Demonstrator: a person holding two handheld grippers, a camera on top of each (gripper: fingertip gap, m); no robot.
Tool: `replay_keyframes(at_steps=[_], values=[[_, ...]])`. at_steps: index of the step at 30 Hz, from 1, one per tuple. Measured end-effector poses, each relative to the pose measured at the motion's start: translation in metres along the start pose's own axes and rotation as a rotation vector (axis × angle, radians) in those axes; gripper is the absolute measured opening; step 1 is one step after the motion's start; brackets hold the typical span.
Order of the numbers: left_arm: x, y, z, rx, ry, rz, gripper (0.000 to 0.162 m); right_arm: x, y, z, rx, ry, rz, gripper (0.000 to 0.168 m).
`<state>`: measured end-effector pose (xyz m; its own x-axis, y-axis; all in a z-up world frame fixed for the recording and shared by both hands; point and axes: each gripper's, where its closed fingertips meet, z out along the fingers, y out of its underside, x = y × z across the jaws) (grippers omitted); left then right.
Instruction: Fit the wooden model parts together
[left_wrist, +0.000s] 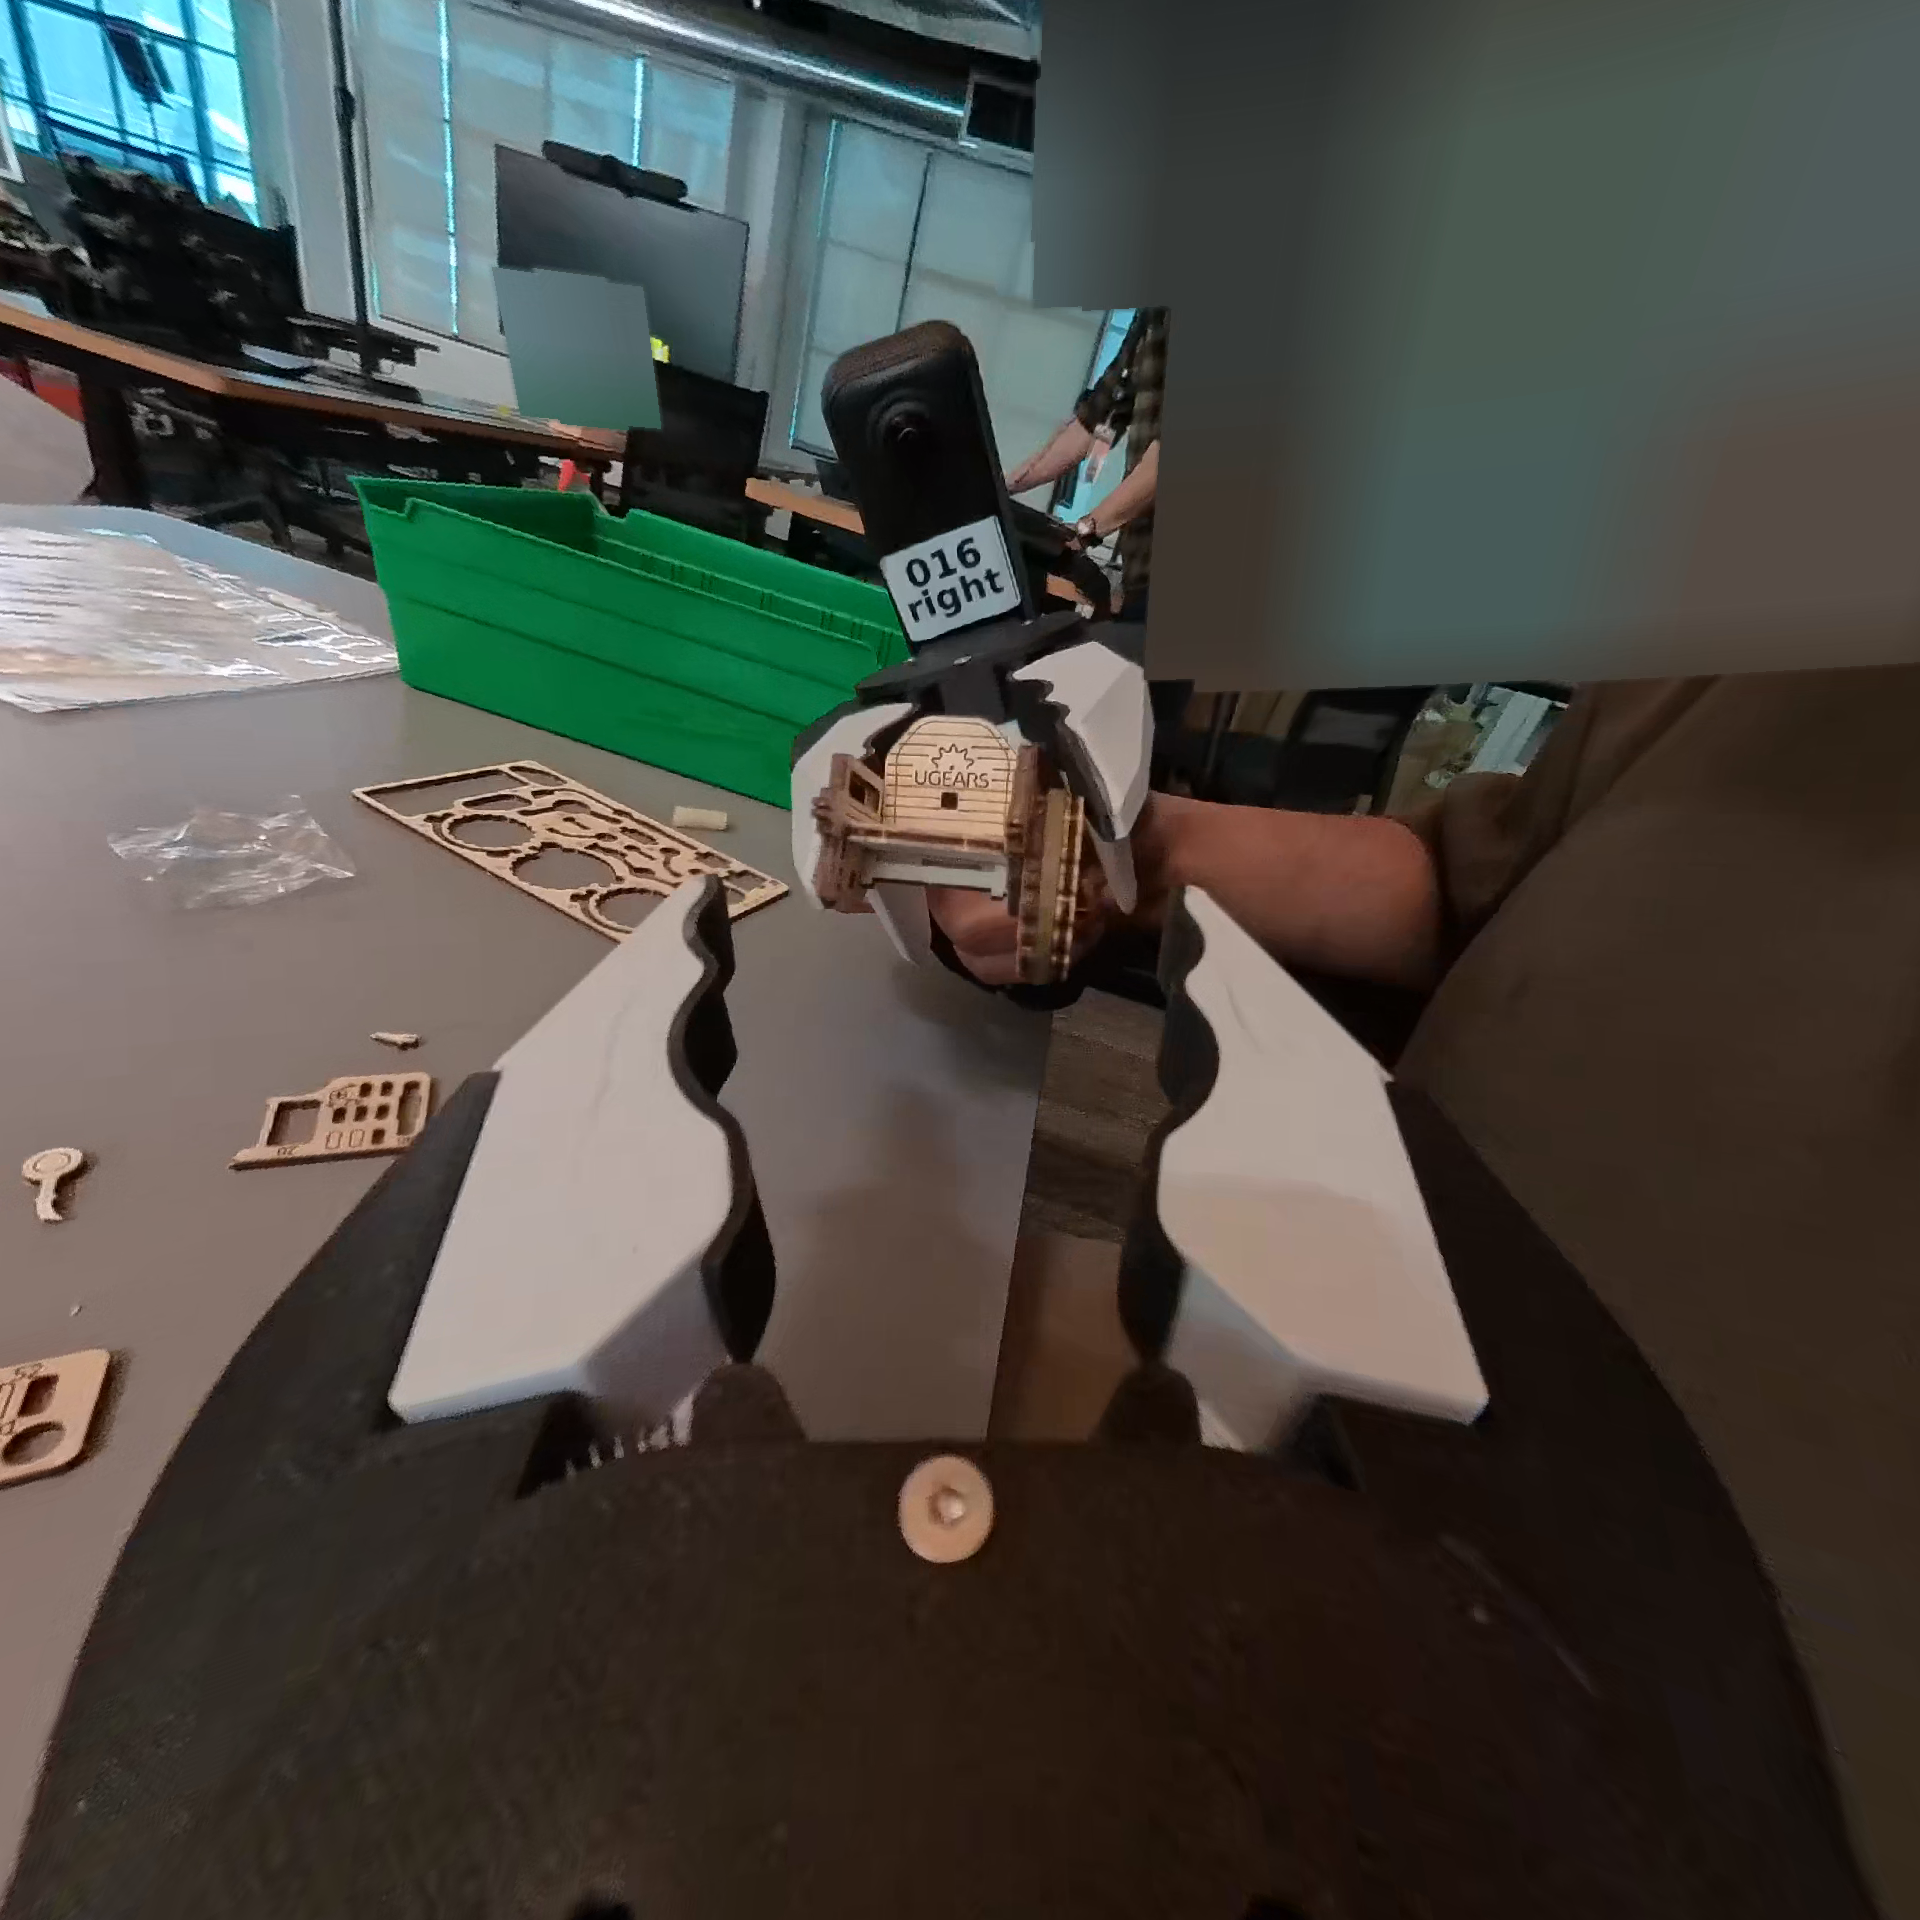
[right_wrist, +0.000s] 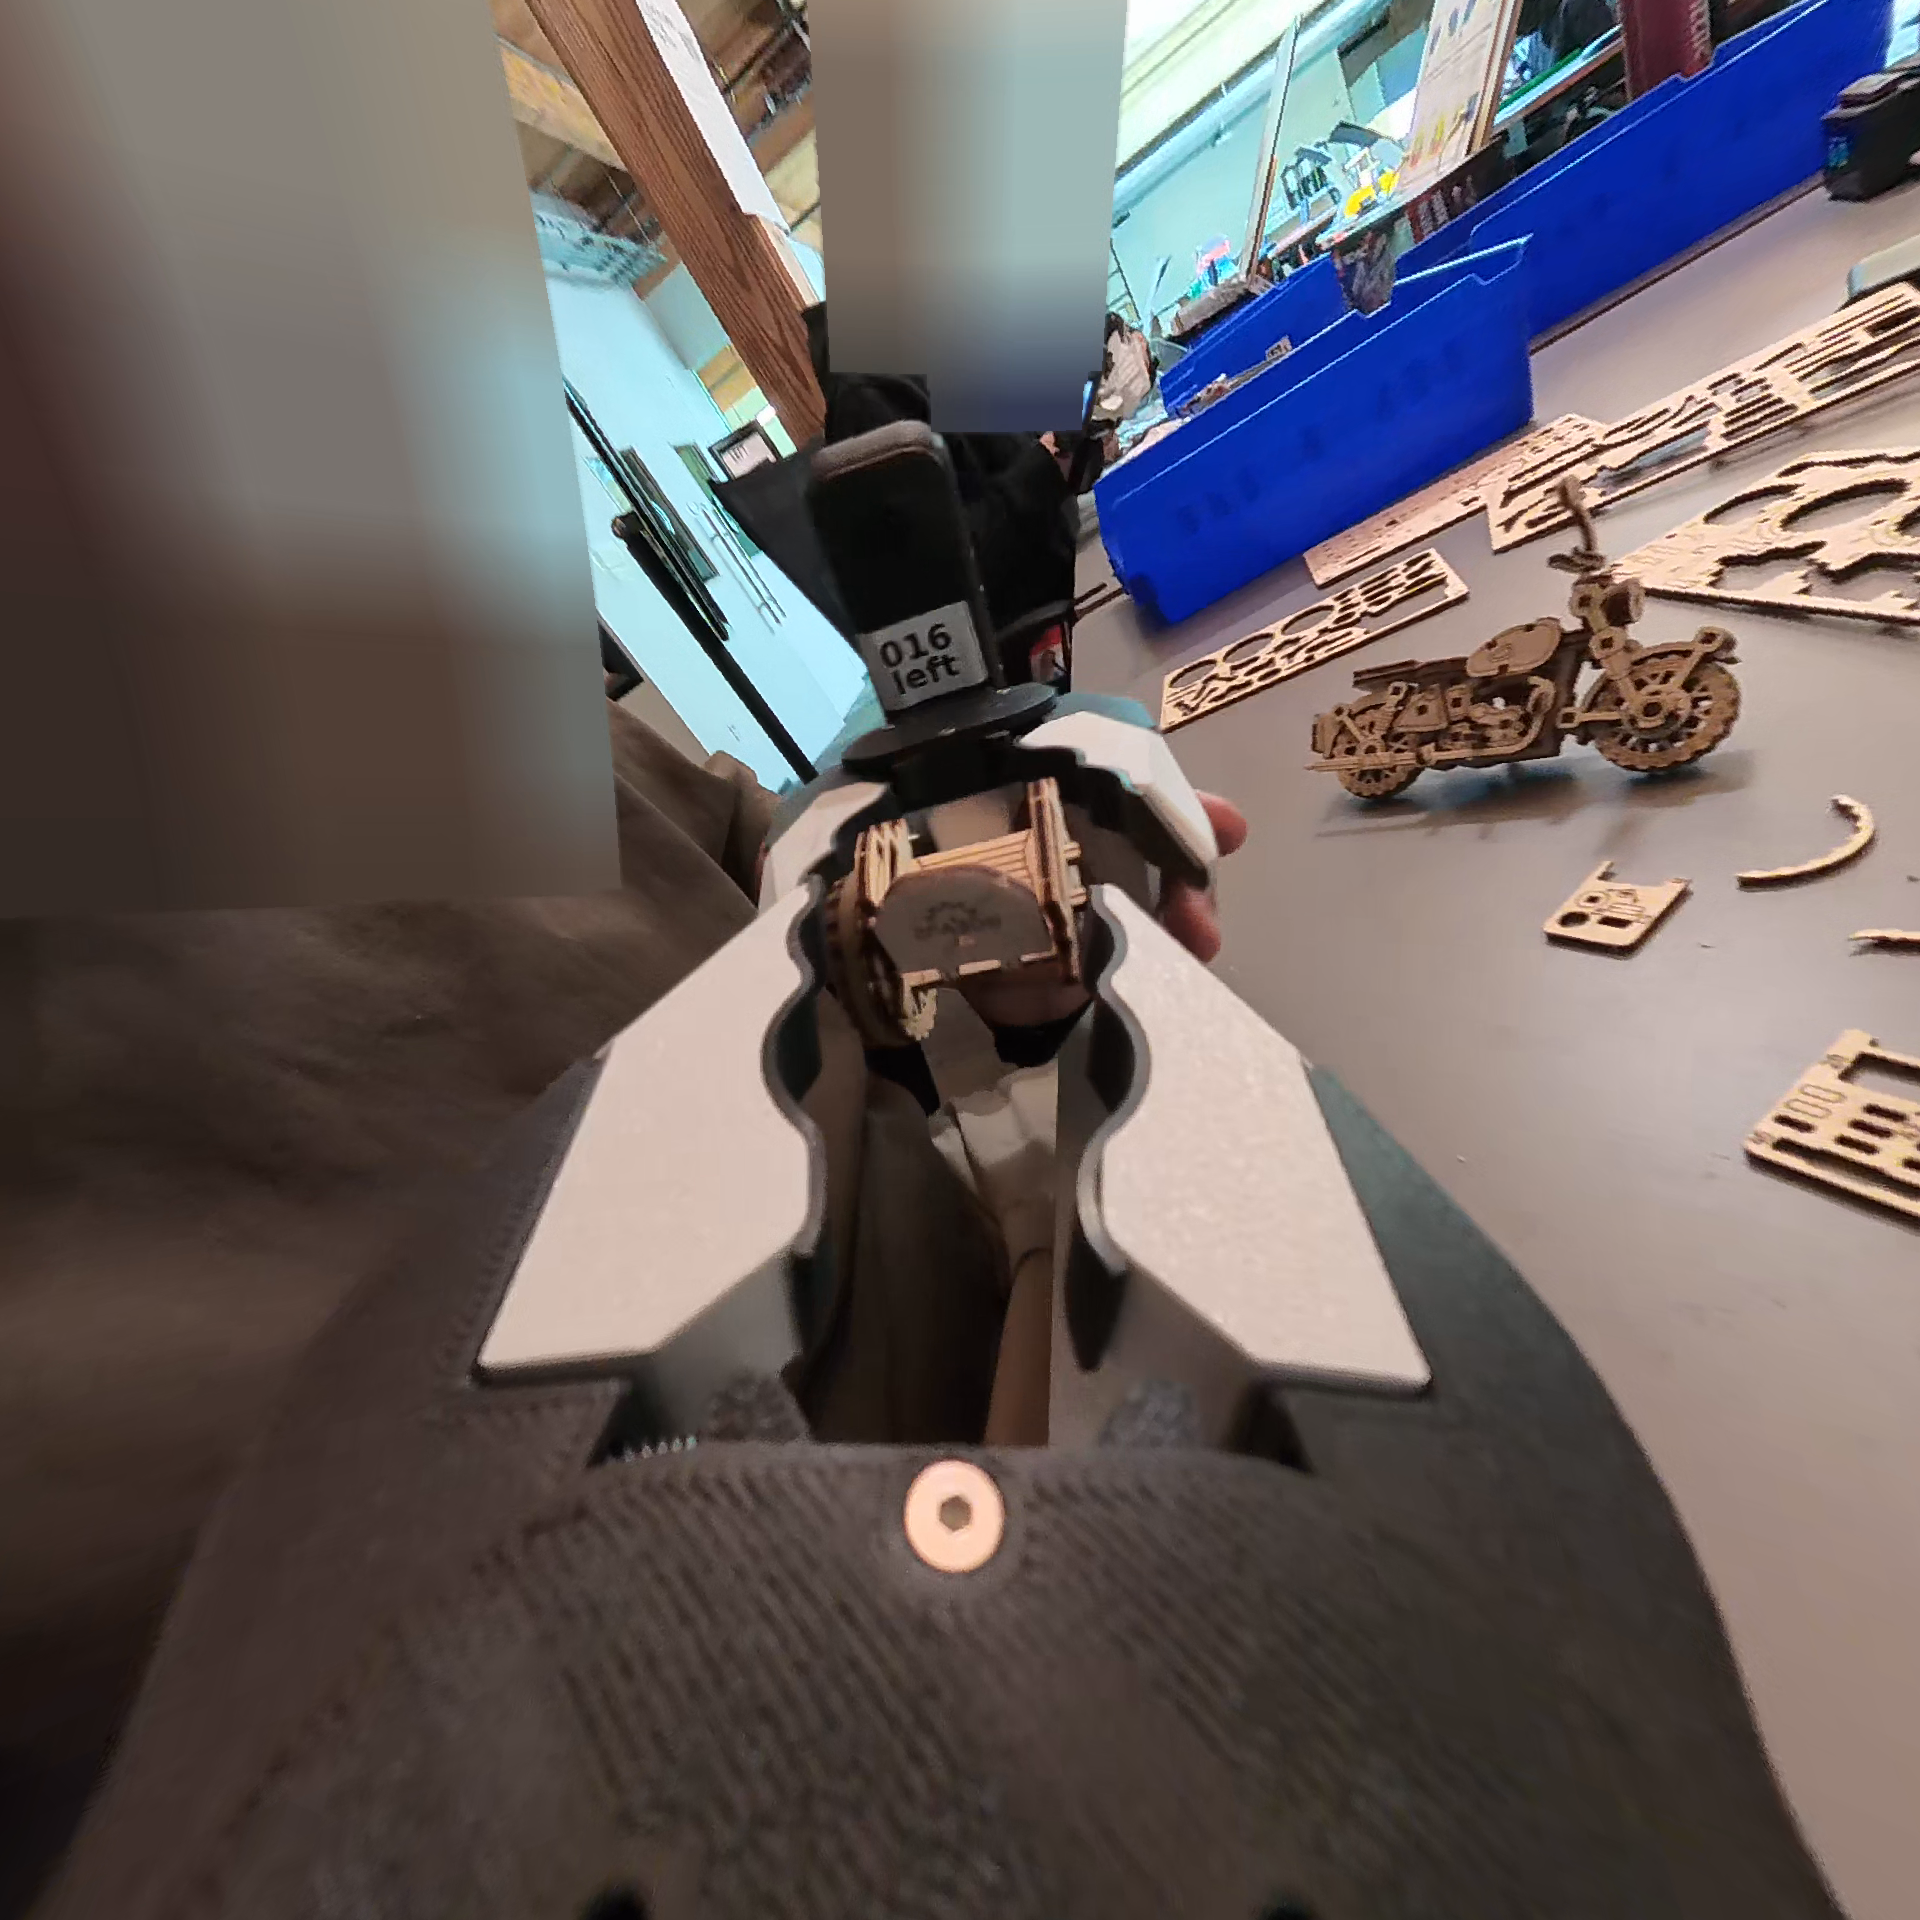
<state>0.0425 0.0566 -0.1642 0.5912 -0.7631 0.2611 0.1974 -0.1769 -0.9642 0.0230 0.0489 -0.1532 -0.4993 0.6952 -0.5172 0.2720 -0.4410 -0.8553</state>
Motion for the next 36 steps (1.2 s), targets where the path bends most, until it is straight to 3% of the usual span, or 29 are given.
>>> replay_keyframes(at_steps=[7,36], values=[[0.002,0.0,-0.001,0.003,0.009,0.02,0.053,-0.003,0.004,0.004,-0.028,0.023,-0.033,0.048],[-0.006,-0.008,-0.003,0.05,-0.043,0.019,0.046,0.01,-0.008,0.004,0.002,0.228,-0.236,0.057]])
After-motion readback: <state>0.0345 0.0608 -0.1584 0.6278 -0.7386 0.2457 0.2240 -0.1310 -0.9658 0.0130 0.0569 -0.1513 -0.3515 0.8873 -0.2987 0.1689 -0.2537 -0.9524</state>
